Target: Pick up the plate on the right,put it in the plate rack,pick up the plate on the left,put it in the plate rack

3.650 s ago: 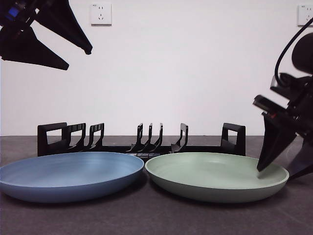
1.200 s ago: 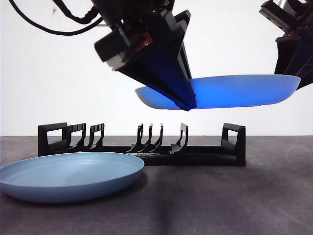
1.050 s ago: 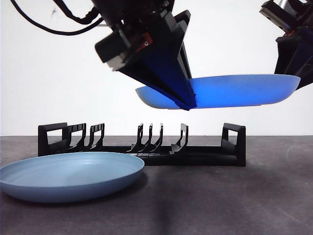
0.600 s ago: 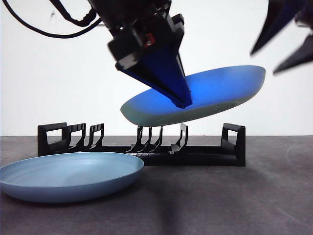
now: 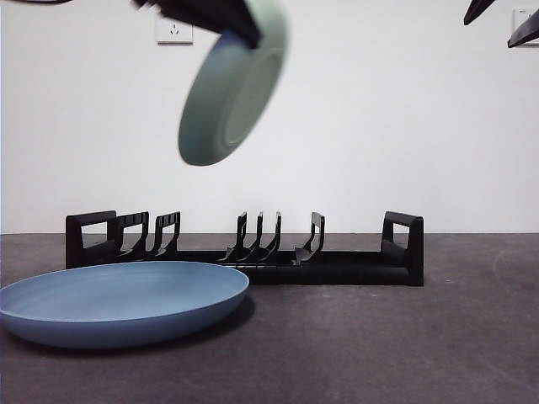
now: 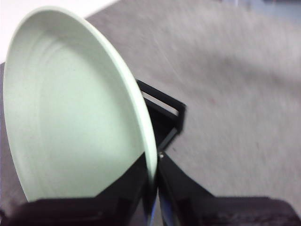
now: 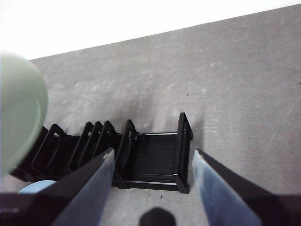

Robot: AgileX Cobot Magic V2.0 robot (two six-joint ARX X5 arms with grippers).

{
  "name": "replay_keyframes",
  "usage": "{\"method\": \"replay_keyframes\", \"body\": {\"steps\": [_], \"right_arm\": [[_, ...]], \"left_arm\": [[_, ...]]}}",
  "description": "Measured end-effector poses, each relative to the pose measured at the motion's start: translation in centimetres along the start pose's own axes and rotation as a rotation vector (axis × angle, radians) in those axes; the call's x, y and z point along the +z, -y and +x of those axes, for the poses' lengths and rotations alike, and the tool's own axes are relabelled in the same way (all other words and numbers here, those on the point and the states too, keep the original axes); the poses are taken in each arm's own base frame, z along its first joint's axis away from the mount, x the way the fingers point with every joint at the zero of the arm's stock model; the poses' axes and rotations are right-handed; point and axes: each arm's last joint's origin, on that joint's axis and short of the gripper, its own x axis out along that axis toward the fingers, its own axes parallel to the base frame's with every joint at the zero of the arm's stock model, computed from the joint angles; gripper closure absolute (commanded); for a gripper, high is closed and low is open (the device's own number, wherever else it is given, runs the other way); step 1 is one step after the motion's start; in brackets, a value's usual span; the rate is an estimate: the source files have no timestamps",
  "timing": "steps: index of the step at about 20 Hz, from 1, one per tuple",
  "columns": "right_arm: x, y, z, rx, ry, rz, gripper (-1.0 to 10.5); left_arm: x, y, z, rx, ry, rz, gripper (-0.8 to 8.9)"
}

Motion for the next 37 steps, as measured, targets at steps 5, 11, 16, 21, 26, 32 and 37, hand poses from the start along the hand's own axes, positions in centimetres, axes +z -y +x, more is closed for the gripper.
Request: {"method": "replay_keyframes", "body": {"steps": [5, 11, 16, 21, 26, 32, 37], "right_arm": [[0.0, 0.0, 0.0, -0.001, 0.000, 0.004, 6.7], [0.0, 0.0, 0.2, -0.001, -0.006, 0.021, 6.7], [-0.1, 0.1, 0.3, -0.003, -0.011, 0.029, 6.7], [-0.1, 0.1, 0.4, -0.004, -0.014, 0.032, 6.7], [-0.2, 0.0, 0.6, 0.016, -0.030, 0.043, 6.7], [-2.1, -2.5, 4.0, 0.321, -0.247, 0.031, 6.7], [-5.5, -5.7, 9.3, 0.413, -0.428, -0.016, 6.7]], "left_arm": [[-0.1, -7.0, -2.8, -0.007, 0.136, -0.213, 8.23], [-2.0, -10.9, -2.9, -0.024, 0.115, -0.351, 8.23], [-3.5, -12.0, -0.7, -0.029, 0.052, -0.404, 8.23], [-6.3, -13.1, 1.9, -0.035, -0.086, -0.503, 8.22], [-6.7, -12.6, 1.6, -0.021, -0.156, -0.514, 5.12], [-4.6, -10.5, -1.3, -0.003, -0.117, -0.394, 4.68], [-0.5, -5.8, -7.3, 0.184, 0.034, -0.144, 4.69]]}}
